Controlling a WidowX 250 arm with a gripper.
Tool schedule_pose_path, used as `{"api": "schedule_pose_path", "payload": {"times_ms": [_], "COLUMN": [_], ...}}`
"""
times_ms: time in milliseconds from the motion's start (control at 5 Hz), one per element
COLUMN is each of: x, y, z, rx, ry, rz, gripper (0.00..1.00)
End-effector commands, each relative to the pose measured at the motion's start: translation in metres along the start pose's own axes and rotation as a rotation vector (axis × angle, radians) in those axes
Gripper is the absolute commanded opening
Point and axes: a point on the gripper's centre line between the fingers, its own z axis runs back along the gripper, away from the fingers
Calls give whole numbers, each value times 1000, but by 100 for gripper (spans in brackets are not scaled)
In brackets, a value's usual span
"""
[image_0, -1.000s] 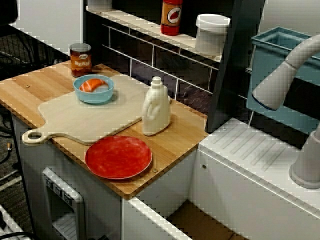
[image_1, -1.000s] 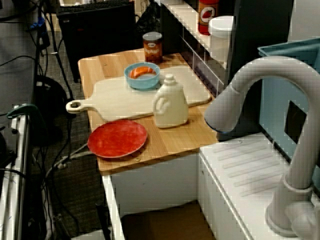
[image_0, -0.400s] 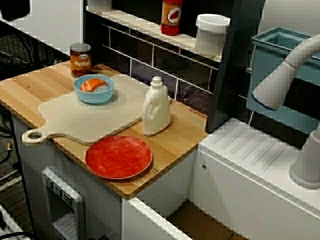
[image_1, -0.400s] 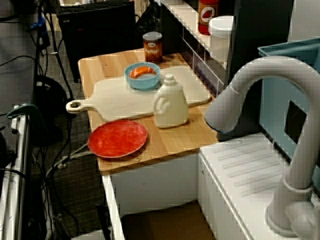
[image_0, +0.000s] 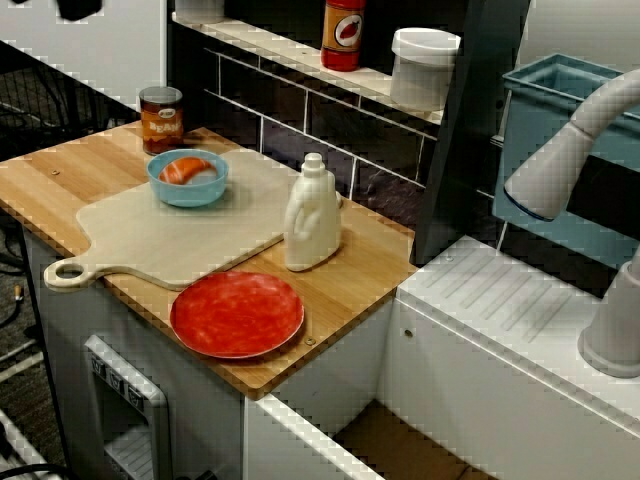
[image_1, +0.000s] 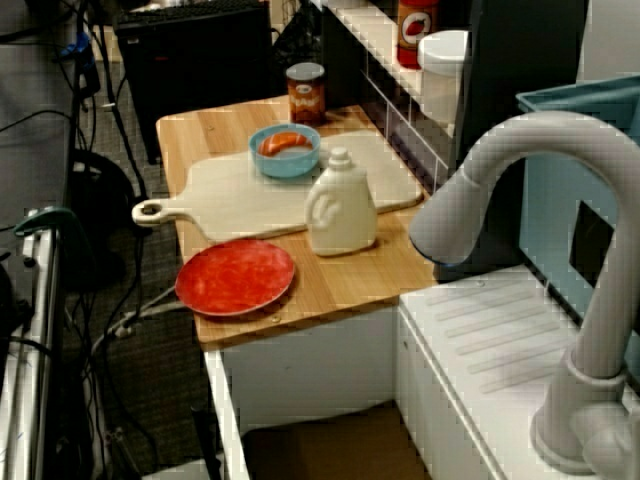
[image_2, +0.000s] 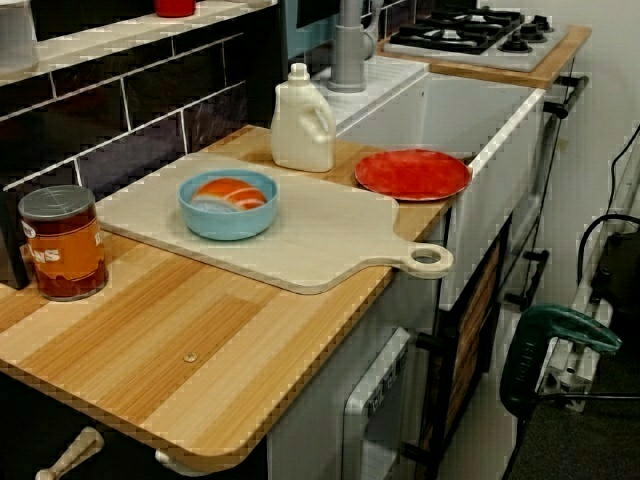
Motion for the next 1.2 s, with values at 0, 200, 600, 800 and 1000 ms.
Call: {"api": "schedule_pose_path", "payload": {"times_ms": [0, 200, 600, 800, 1000], "x": [36, 25, 4, 21, 42], "y": [-23, -43, -84, -85, -68], "z": [-10, -14, -17, -18, -35], "rx": [-34, -30, -1, -22, -29], "ry": [-26, -43, -77, -115, -103], "rz": [-54, -122, -240, -233, -177], "gripper": [100, 100, 100, 100, 100]}}
